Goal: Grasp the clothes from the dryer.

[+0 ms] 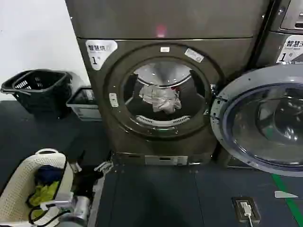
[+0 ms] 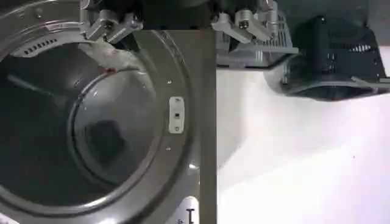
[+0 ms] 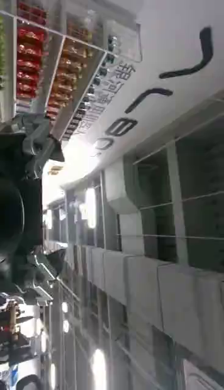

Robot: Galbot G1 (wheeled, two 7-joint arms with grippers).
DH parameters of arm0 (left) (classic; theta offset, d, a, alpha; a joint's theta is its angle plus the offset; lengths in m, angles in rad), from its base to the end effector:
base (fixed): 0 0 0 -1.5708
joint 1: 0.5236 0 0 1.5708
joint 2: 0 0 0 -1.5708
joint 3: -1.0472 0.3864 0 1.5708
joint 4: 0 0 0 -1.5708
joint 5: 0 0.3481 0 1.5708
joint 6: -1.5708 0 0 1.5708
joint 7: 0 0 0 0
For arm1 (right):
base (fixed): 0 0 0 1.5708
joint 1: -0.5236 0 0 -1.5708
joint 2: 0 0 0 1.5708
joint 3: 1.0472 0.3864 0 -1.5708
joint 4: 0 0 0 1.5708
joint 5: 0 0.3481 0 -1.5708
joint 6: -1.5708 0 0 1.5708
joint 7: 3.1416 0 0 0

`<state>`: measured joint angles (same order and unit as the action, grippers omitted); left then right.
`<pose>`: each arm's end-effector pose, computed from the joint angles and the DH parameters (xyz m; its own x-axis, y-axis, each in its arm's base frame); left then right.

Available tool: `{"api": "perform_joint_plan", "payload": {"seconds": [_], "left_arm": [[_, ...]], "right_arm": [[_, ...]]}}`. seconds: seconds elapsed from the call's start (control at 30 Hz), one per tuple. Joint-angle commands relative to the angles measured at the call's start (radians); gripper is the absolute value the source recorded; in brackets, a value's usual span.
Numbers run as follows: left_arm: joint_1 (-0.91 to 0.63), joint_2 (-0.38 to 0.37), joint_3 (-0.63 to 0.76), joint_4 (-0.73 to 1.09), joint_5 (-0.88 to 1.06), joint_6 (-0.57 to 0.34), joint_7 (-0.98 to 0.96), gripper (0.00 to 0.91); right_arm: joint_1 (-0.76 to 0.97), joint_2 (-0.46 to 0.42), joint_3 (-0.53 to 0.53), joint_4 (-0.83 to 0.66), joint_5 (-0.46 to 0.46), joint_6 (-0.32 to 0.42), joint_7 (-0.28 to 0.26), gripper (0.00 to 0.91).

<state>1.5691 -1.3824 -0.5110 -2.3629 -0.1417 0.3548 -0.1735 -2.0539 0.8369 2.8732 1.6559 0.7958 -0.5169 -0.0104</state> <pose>0.1438 0.0229 -0.2404 -0.9952 -0.0338 0.0923 -0.0306 0.9989 0.0362 -0.2144 -0.4223 0.1526 -0.1396 0.8372 -0.5287 0.9881 0.1526 -0.0193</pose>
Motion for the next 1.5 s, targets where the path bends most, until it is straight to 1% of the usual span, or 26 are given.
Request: {"api": "perform_joint_plan", "payload": {"seconds": [0.03,0.33,0.5,1.27,1.37,1.43,1.47,1.5], "left_arm": [[0.003,0.001,-0.004,-0.007,0.015,-0.003,0.002,0.907],[0.011,-0.006,-0.009,-0.030,0.016,-0.002,0.009,0.907],[0.003,0.012,-0.024,-0.033,0.005,0.001,0.013,0.907],[-0.016,0.021,-0.029,-0.032,-0.021,0.012,0.042,0.907],[-0.021,0.017,-0.025,-0.026,-0.018,0.007,0.045,0.907],[-0.028,0.014,-0.025,-0.017,0.008,-0.015,0.044,0.907],[-0.032,0.013,-0.026,-0.014,0.017,-0.021,0.043,0.907],[-0.035,0.013,-0.027,-0.012,0.022,-0.025,0.043,0.907]], "right_arm": [[0.005,0.001,-0.007,0.000,0.015,0.028,-0.002,0.907],[0.000,-0.003,-0.001,-0.003,0.026,0.030,0.005,0.907],[0.005,-0.004,-0.001,-0.001,0.026,0.031,0.005,0.907],[0.012,0.003,-0.002,0.007,0.027,0.037,-0.001,0.907],[0.016,0.003,-0.011,0.009,0.028,0.054,0.008,0.907],[0.015,0.005,-0.009,0.010,0.062,0.073,0.020,0.907],[0.014,0.005,-0.006,0.008,0.065,0.081,0.019,0.907],[0.012,0.008,-0.007,0.007,0.067,0.105,0.018,0.907]]}}
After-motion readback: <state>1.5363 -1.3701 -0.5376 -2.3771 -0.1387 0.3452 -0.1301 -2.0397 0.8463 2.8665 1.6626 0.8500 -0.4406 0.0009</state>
